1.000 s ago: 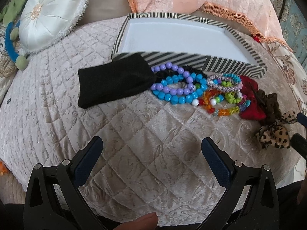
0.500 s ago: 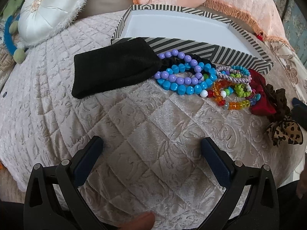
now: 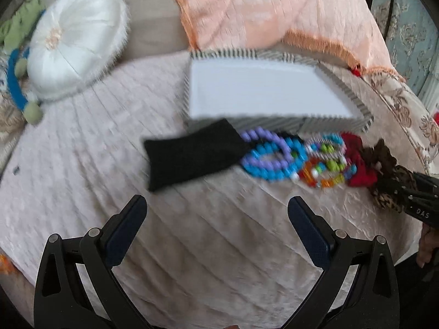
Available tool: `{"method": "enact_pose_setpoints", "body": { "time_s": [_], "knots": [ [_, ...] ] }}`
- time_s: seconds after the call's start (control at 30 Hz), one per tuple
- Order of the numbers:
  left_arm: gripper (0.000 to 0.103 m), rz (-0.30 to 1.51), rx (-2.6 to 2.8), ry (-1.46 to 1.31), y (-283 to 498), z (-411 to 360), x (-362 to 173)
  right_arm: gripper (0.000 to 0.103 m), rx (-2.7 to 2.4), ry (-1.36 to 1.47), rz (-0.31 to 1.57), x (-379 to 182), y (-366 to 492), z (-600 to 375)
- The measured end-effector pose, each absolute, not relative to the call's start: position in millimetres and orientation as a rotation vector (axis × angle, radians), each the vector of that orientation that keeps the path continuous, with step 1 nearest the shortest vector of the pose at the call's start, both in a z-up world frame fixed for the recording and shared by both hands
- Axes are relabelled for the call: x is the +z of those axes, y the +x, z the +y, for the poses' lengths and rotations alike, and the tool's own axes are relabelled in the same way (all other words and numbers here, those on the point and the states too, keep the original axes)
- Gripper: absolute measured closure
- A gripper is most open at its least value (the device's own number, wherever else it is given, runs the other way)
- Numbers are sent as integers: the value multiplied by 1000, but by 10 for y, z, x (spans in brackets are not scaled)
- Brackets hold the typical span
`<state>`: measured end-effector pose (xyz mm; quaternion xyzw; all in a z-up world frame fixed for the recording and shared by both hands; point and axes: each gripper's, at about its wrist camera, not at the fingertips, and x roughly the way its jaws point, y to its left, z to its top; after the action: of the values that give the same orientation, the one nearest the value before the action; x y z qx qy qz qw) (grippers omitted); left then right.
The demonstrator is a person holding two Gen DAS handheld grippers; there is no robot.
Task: Organize jewelry
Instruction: 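Grasp the black velvet pouch with the left tool while the right tool grasps the leopard-print bow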
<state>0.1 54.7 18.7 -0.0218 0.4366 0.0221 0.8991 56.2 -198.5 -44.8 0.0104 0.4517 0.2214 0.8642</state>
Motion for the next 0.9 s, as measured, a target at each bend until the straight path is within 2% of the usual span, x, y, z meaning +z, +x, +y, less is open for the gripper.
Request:
{"method": "enact_pose_setpoints", "body": {
  "time_s": [0.17,0.43,0.57,0.63,0.7,0.73,0.8,0.83,0.9],
  "knots": [
    [0,927,26,14,164,826,166,70,462,54,945,-401,553,-2061],
    [0,922,-52,-132,628,1088,116,69,447,62,984,-458,580,-2027],
    [0,984,-124,-215,726,1070,-95,60,465,74,990,-473,579,-2028],
    [2,1010,-120,-204,723,1003,-195,59,468,68,990,-477,578,-2021],
    [19,1013,-116,-164,681,915,-225,59,471,69,985,-466,570,-2015],
    [24,1000,-114,-150,654,887,-203,58,473,77,982,-454,568,-2019],
    [50,961,-110,-132,574,837,-113,56,486,101,971,-429,553,-2042],
    [56,952,-106,-128,548,837,-96,53,495,111,963,-415,543,-2054],
    [78,938,-101,-143,495,864,-57,38,511,123,945,-387,515,-2065]
  ]
}}
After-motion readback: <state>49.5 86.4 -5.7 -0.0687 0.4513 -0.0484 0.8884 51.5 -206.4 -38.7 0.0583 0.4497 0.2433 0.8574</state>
